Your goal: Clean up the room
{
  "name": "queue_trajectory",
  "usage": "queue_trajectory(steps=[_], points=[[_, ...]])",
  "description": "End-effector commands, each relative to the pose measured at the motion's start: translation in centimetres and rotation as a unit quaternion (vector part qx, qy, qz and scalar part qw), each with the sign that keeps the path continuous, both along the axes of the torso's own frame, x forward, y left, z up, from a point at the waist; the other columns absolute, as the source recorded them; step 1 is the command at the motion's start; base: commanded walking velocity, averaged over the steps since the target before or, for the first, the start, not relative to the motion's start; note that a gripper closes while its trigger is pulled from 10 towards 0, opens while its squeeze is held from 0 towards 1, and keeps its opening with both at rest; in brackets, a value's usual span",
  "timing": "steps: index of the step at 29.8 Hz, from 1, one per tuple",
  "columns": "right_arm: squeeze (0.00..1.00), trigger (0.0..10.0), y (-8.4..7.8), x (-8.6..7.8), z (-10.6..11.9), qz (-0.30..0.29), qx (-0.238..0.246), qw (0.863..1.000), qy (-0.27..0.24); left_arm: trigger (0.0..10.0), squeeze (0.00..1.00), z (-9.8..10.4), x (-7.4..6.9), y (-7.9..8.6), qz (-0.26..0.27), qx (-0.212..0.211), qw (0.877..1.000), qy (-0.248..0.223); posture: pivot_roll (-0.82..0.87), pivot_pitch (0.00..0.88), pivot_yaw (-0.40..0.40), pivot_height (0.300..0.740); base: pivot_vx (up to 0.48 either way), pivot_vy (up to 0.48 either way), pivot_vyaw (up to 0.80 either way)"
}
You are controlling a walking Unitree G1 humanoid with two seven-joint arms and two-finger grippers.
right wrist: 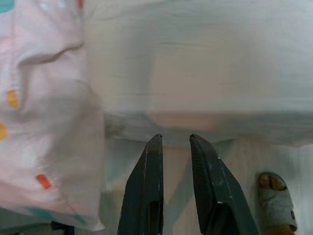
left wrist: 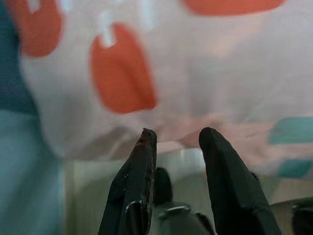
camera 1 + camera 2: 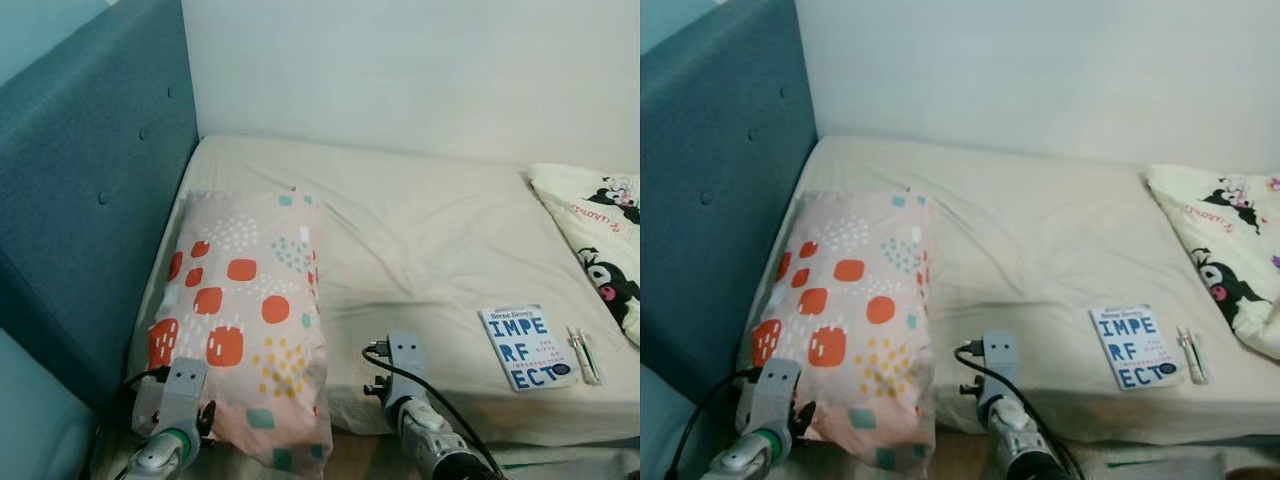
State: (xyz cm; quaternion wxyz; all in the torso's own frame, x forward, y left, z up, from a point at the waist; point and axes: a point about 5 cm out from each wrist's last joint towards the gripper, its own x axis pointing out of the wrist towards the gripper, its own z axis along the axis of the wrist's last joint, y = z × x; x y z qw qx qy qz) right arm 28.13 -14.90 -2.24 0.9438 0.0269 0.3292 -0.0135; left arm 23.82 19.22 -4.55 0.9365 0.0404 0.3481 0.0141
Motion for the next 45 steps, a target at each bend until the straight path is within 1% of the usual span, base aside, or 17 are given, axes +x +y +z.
queue_trajectory(steps=[1, 5, 7, 10, 13, 15, 20, 21, 26, 28, 30, 32, 35, 38, 40, 42, 45], points=[[0.00, 10.0, -0.3, -0.4, -0.4, -0.014, 0.010, 1.000, 0.012, 10.0, 0.00, -0.3, -0.1, -0.1, 0.010, -0.006, 1.000, 0.010, 0.07, 0.000, -0.041, 0.740, 0.000, 0.000, 0.00], [0.00, 10.0, -0.5, -0.4, -0.4, -0.024, 0.016, 0.999, 0.013, 10.0, 0.00, 0.1, 0.7, -1.1, -0.011, -0.007, 1.000, 0.014, 0.08, 0.000, -0.018, 0.740, 0.000, 0.000, 0.00], [0.00, 10.0, -0.4, -0.5, -0.5, -0.027, 0.018, 0.999, 0.017, 10.0, 0.00, 0.5, 1.4, -1.9, -0.041, 0.008, 0.999, 0.007, 0.10, 0.000, 0.001, 0.740, 0.000, 0.000, 0.00], [0.00, 10.0, -0.7, -0.8, -0.7, -0.053, 0.025, 0.998, 0.020, 10.0, 0.00, 0.8, 1.7, -1.8, -0.052, 0.019, 0.998, 0.001, 0.08, 0.000, 0.064, 0.740, 0.000, 0.000, 0.00], [0.00, 10.0, -0.9, -1.1, -1.0, -0.080, 0.039, 0.996, 0.027, 10.0, 0.00, 0.9, 1.8, -1.5, -0.067, 0.037, 0.997, 0.001, 0.08, 0.000, 0.089, 0.740, 0.000, 0.000, 0.00], [0.00, 10.0, -0.5, -1.5, -1.3, -0.071, 0.029, 0.996, 0.036, 10.0, 0.00, 1.1, 2.0, -1.1, -0.072, 0.045, 0.996, -0.003, 0.08, 0.000, 0.103, 0.740, 0.000, 0.000, 0.00], [0.00, 10.0, 0.1, -1.7, -1.5, -0.050, 0.022, 0.998, 0.039, 10.0, 0.00, 1.2, 2.2, -1.0, -0.078, 0.051, 0.996, 0.000, 0.09, 0.000, 0.104, 0.740, 0.000, 0.000, 0.00], [0.00, 10.0, 0.4, -1.6, -1.4, -0.028, 0.012, 0.999, 0.033, 10.0, 0.00, 1.6, 2.7, -1.2, -0.085, 0.060, 0.994, -0.012, 0.09, 0.000, 0.090, 0.740, 0.000, 0.000, 0.00], [0.00, 10.0, 0.3, -1.3, -1.2, -0.030, 0.012, 0.999, 0.022, 10.0, 0.00, 2.1, 3.2, -1.6, -0.082, 0.058, 0.994, -0.038, 0.08, 0.000, 0.058, 0.740, 0.000, 0.000, 0.00], [0.00, 10.0, 0.3, -1.3, -1.1, -0.031, 0.014, 0.999, 0.019, 10.0, 0.00, 2.0, 3.1, -1.6, -0.064, 0.044, 0.996, -0.043, 0.06, 0.000, 0.061, 0.740, 0.000, 0.000, 0.00], [0.00, 10.0, 0.4, -1.8, -1.4, -0.030, 0.010, 0.999, 0.020, 10.0, 0.00, 1.3, 2.3, -1.4, -0.006, 0.013, 0.999, -0.034, 0.04, 0.000, 0.060, 0.740, 0.000, 0.000, 0.00], [0.00, 10.0, 0.3, -2.2, -1.8, -0.055, 0.035, 0.997, 0.029, 10.0, 0.00, 0.5, 1.5, -1.7, -0.023, 0.021, 1.000, -0.003, 0.04, 0.000, 0.049, 0.740, 0.000, 0.000, 0.00], [0.00, 10.0, 0.2, -2.4, -2.0, -0.079, 0.047, 0.995, 0.036, 10.0, 0.00, 0.2, 1.2, -2.1, -0.039, 0.026, 0.999, 0.010, 0.04, 0.000, 0.040, 0.740, 0.000, 0.000, 0.00], [0.00, 10.0, 0.6, -2.8, -2.2, -0.079, 0.049, 0.995, 0.046, 10.0, 0.00, 0.5, 1.5, -2.5, -0.064, 0.052, 0.997, -0.003, 0.02, 0.000, 0.025, 0.740, 0.000, 0.000, 0.00], [0.00, 10.0, 1.2, -3.0, -2.4, -0.062, 0.047, 0.996, 0.050, 10.0, 0.00, 0.5, 1.6, -2.8, -0.076, 0.035, 0.996, -0.009, 0.01, 0.000, 0.023, 0.740, 0.000, 0.000, 0.00], [0.00, 10.0, 1.6, -2.9, -2.3, -0.050, 0.048, 0.997, 0.043, 10.0, 0.00, 0.3, 1.2, -2.2, -0.042, 0.009, 0.999, -0.005, 0.03, 0.000, 0.008, 0.740, 0.000, 0.000, 0.00], [0.00, 10.0, 1.5, -3.0, -2.4, -0.056, 0.052, 0.996, 0.041, 10.0, 0.00, 0.3, 1.1, -1.7, -0.014, 0.002, 1.000, -0.007, 0.05, 0.000, 0.005, 0.740, 0.000, 0.000, 0.00]])
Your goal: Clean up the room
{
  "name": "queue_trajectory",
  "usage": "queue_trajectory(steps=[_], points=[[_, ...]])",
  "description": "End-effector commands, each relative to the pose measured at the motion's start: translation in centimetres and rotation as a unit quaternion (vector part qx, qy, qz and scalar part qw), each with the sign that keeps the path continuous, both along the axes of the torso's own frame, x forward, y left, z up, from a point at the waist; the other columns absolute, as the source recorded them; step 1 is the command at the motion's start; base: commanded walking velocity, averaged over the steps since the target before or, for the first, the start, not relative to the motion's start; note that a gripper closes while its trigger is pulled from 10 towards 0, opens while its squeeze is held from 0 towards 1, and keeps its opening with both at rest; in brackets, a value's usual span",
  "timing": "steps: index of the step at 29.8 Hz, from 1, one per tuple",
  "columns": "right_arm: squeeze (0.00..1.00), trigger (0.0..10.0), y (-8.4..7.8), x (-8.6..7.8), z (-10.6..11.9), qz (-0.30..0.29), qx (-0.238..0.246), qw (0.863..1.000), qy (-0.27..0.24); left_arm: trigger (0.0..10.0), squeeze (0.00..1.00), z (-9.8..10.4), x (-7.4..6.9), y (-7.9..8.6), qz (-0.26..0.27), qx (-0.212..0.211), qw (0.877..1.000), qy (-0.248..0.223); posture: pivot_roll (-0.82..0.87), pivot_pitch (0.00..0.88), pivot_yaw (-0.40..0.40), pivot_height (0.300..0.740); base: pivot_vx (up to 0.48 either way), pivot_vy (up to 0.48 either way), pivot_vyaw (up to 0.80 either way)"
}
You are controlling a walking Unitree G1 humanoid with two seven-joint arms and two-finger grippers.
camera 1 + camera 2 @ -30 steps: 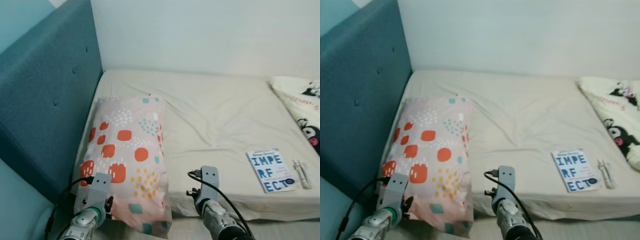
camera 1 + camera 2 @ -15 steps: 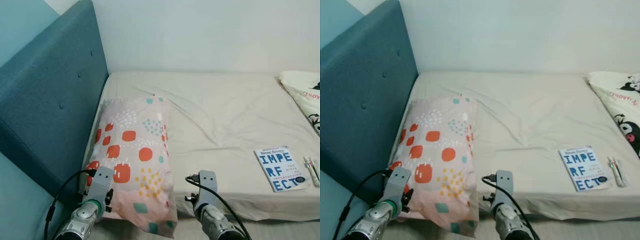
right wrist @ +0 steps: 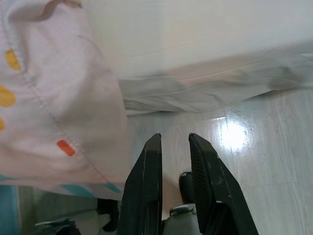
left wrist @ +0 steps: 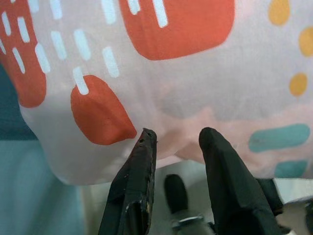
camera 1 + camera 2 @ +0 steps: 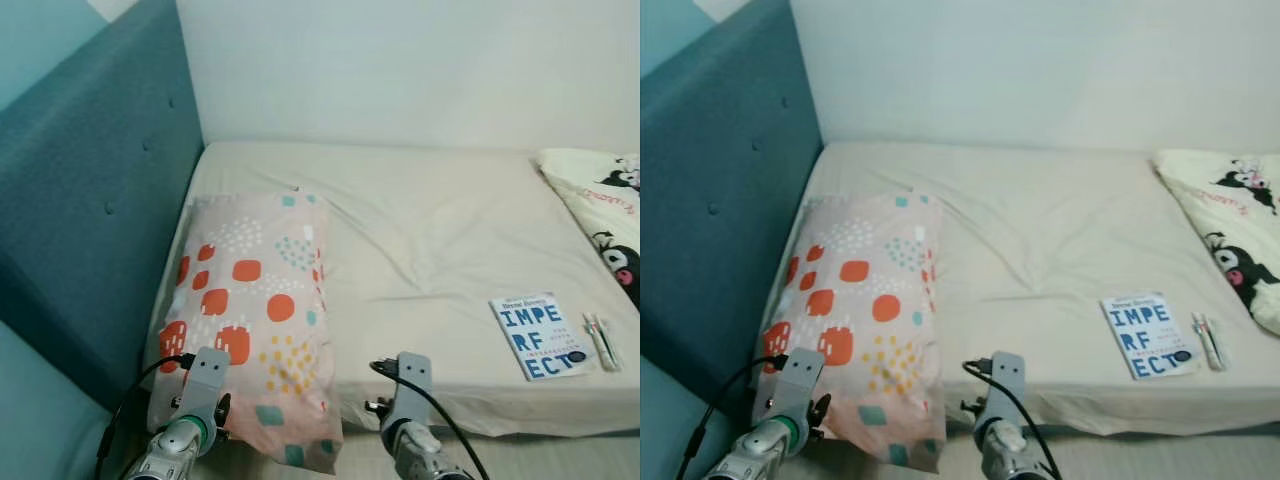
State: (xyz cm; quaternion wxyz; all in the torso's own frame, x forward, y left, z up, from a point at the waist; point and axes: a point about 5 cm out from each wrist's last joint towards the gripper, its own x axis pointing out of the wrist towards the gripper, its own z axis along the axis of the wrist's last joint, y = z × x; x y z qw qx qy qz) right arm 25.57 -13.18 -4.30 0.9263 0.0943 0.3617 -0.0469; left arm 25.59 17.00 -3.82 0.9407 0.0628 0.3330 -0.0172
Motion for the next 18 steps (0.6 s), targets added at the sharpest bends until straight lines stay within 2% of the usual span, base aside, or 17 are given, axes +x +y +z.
queue_trajectory(steps=[1, 3, 6, 7, 10, 13, 18], points=[[0.00, 10.0, -0.2, -0.5, -0.3, -0.003, -0.002, 1.000, 0.005, 10.0, 0.00, -0.5, -0.7, 0.5, 0.023, -0.008, 1.000, 0.007, 0.05, 0.000, 0.005, 0.740, 0.000, 0.000, 0.00], [0.00, 10.0, -0.1, -0.6, -0.5, -0.005, -0.004, 1.000, 0.008, 10.0, 0.00, -0.6, -0.8, 0.7, 0.042, -0.021, 0.999, 0.007, 0.05, 0.000, 0.008, 0.740, 0.000, 0.000, 0.00], [0.00, 10.0, -0.1, -0.6, -0.4, -0.009, -0.005, 1.000, 0.007, 10.0, 0.00, -0.7, -1.0, 0.6, 0.040, -0.017, 0.999, 0.009, 0.06, 0.000, 0.026, 0.740, 0.000, 0.000, 0.00], [0.00, 10.0, -0.2, -0.5, -0.3, -0.011, -0.005, 1.000, 0.004, 10.0, 0.00, -0.8, -1.1, 0.5, 0.024, -0.004, 1.000, 0.011, 0.06, 0.000, 0.030, 0.740, 0.000, 0.000, 0.00], [0.00, 10.0, -0.7, -0.2, -0.1, -0.019, -0.012, 1.000, -0.006, 10.0, 0.00, -0.8, -1.2, 0.3, 0.006, 0.005, 1.000, 0.013, 0.06, 0.000, 0.036, 0.740, 0.000, 0.000, 0.00], [0.00, 10.0, -2.4, -0.4, -0.2, -0.055, -0.007, 0.998, -0.006, 10.0, 0.00, -0.5, -0.7, 0.3, -0.002, 0.006, 1.000, 0.007, 0.07, 0.000, 0.030, 0.740, 0.000, 0.000, 0.00], [0.00, 10.0, -3.2, -0.7, -0.3, -0.063, -0.015, 0.998, 0.000, 10.0, 0.00, -0.3, -0.5, 0.3, 0.006, 0.000, 1.000, 0.006, 0.04, 0.000, 0.034, 0.740, 0.000, 0.000, 0.00]])
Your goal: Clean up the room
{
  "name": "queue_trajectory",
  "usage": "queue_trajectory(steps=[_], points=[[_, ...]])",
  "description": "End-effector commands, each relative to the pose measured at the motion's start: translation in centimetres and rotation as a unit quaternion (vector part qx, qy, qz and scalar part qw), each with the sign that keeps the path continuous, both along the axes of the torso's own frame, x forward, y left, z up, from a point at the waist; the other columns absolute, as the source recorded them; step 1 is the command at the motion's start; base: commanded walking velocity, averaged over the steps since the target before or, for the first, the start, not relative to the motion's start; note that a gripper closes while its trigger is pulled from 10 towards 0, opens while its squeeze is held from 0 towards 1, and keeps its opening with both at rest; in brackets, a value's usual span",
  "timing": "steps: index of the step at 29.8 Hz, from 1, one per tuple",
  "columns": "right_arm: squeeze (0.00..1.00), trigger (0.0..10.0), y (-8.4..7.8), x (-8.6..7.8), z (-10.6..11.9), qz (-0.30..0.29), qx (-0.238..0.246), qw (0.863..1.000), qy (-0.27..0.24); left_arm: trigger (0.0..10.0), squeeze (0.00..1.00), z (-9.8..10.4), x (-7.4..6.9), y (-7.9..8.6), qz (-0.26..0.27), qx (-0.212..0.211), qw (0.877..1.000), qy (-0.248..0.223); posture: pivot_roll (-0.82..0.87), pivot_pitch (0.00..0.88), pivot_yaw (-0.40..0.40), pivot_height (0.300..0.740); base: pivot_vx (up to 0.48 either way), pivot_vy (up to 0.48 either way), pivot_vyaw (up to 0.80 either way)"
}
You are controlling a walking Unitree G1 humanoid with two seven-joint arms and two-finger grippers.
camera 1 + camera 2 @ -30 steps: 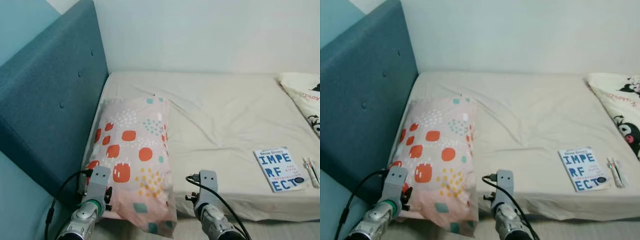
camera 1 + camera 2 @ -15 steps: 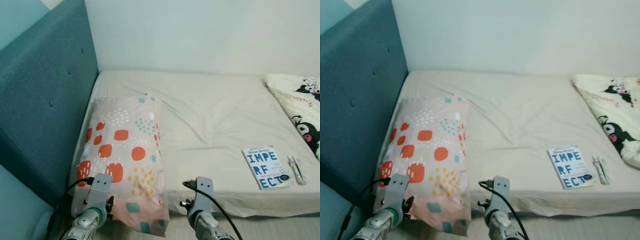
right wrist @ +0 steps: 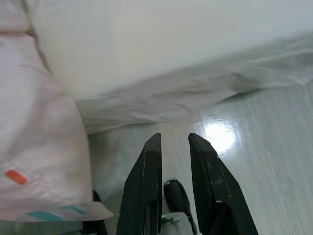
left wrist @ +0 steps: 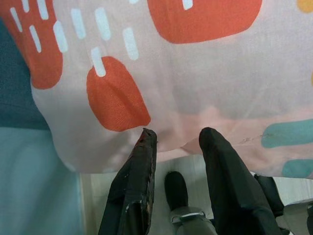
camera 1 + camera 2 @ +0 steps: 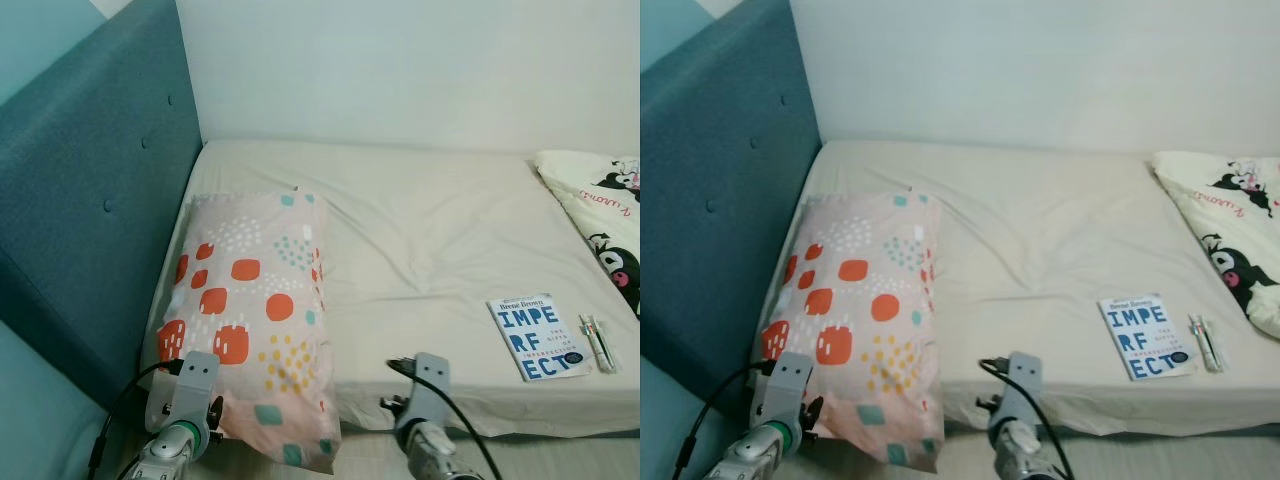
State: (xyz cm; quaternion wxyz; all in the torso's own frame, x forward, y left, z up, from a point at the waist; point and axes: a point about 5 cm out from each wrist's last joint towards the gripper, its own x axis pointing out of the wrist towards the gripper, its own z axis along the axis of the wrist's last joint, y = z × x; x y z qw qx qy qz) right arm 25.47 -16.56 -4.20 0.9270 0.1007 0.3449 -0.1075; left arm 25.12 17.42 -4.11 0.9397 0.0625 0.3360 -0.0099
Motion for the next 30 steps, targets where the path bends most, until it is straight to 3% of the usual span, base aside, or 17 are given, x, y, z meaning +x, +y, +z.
queue_trajectory(steps=[1, 9, 14, 21, 30], points=[[0.00, 10.0, 0.2, -0.6, -0.4, -0.003, 0.002, 1.000, 0.010, 10.0, 0.00, -0.1, 0.0, -0.1, -0.001, -0.002, 1.000, 0.003, 0.04, 0.000, 0.034, 0.740, 0.000, 0.000, 0.00], [0.00, 10.0, 1.6, -0.5, -0.4, 0.021, 0.001, 1.000, 0.002, 10.0, 0.00, 0.1, 0.2, -0.8, 0.003, -0.018, 1.000, -0.002, 0.02, 0.000, 0.041, 0.740, 0.000, 0.000, 0.00], [0.00, 10.0, 1.6, -0.7, -0.6, 0.027, 0.003, 1.000, 0.006, 10.0, 0.00, 0.2, 0.3, -0.8, -0.003, -0.007, 1.000, -0.012, 0.06, 0.002, 0.018, 0.740, 0.000, 0.000, 0.00], [0.00, 10.0, 1.8, -0.4, -0.3, 0.024, 0.010, 1.000, 0.000, 10.0, 0.00, 0.0, -0.2, 0.4, 0.012, -0.006, 1.000, -0.009, 0.06, 0.006, 0.023, 0.740, 0.000, 0.000, 0.00], [0.00, 10.0, 1.4, -0.2, -0.2, 0.038, -0.002, 0.999, 0.002, 10.0, 0.00, 0.0, -0.1, -0.4, 0.011, -0.013, 1.000, -0.014, 0.06, 0.000, -0.007, 0.740, 0.000, 0.000, 0.00]])
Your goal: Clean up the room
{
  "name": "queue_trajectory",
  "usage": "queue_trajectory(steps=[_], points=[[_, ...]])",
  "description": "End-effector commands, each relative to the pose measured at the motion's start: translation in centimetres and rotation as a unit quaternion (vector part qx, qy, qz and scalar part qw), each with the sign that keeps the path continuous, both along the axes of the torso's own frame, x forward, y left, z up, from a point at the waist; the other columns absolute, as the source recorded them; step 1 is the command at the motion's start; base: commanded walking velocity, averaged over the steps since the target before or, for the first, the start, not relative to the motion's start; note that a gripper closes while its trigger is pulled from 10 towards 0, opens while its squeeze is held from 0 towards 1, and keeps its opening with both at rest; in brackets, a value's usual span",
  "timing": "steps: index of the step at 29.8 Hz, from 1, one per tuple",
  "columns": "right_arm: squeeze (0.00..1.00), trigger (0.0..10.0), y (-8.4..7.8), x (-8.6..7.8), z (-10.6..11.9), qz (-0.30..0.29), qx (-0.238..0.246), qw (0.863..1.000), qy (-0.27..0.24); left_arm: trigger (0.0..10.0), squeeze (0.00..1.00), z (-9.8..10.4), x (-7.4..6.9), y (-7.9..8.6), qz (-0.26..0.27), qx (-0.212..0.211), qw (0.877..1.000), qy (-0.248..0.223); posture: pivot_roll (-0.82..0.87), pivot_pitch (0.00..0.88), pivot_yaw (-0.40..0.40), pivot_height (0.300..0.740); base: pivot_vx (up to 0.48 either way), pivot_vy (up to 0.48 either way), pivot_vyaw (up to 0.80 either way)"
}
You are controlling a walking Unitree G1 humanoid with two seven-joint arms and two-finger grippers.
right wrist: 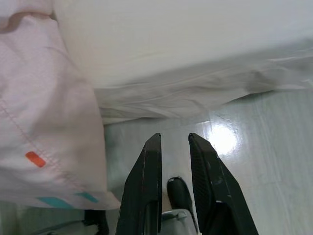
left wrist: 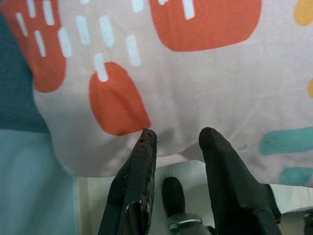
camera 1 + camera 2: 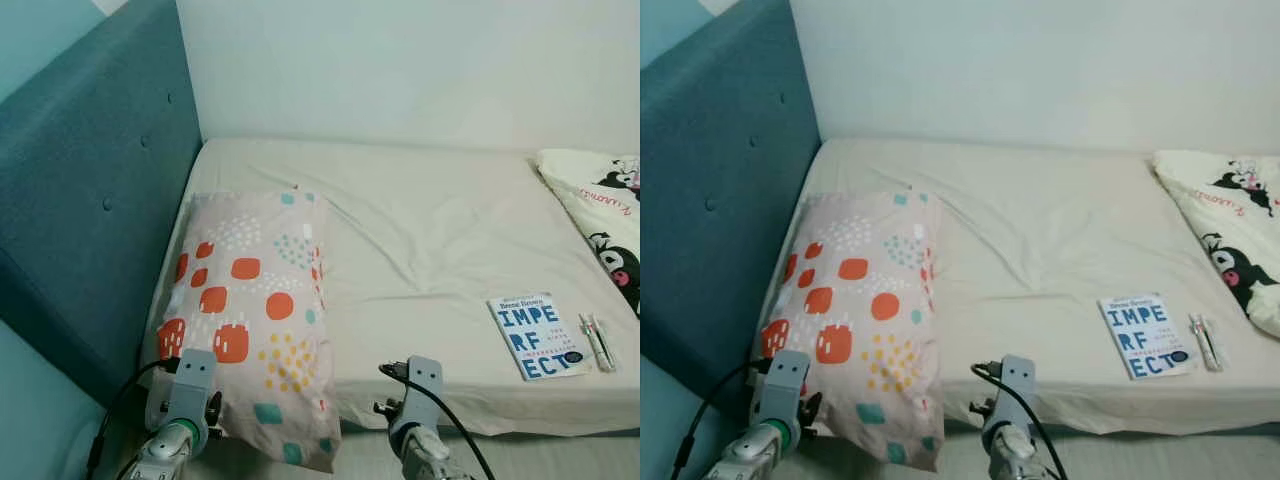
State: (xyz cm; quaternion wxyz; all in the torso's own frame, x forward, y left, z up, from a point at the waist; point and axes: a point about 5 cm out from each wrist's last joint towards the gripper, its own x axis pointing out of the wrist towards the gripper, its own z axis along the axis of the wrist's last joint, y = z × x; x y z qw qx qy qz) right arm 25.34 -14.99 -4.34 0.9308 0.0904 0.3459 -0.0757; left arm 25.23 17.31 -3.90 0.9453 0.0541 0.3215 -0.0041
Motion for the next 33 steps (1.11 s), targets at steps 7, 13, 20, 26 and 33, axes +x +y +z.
queue_trajectory(steps=[7, 13, 20, 26, 33], points=[[0.00, 10.0, 0.04, 0.23, 0.12, 0.023, -0.008, 1.000, 0.003, 10.0, 0.00, -0.27, -0.39, -0.39, 0.011, -0.009, 1.000, 0.000, 0.08, 0.000, -0.031, 0.740, 0.000, 0.000, 0.00], [0.00, 10.0, -0.17, 0.20, 0.08, 0.017, -0.007, 1.000, 0.007, 10.0, 0.00, -0.68, -0.87, -0.50, 0.008, 0.002, 1.000, 0.013, 0.09, 0.000, -0.030, 0.740, 0.000, 0.000, 0.00], [0.00, 10.0, 0.00, -0.01, -0.09, 0.014, -0.008, 1.000, 0.011, 10.0, 0.00, -0.55, -0.65, -0.66, -0.001, 0.002, 1.000, 0.010, 0.07, 0.000, -0.010, 0.740, 0.000, 0.000, 0.00], [0.00, 10.0, -0.17, -0.21, -0.22, 0.009, -0.009, 1.000, 0.012, 10.0, 0.00, -0.24, -0.21, -0.66, -0.005, 0.003, 1.000, 0.005, 0.07, 0.000, -0.008, 0.740, 0.000, 0.000, 0.00], [0.00, 10.0, -0.38, -0.35, -0.32, 0.001, -0.011, 1.000, 0.017, 10.0, 0.00, -0.31, -0.37, -0.41, 0.000, 0.005, 1.000, 0.005, 0.06, 0.000, 0.006, 0.740, 0.000, 0.000, 0.00]])
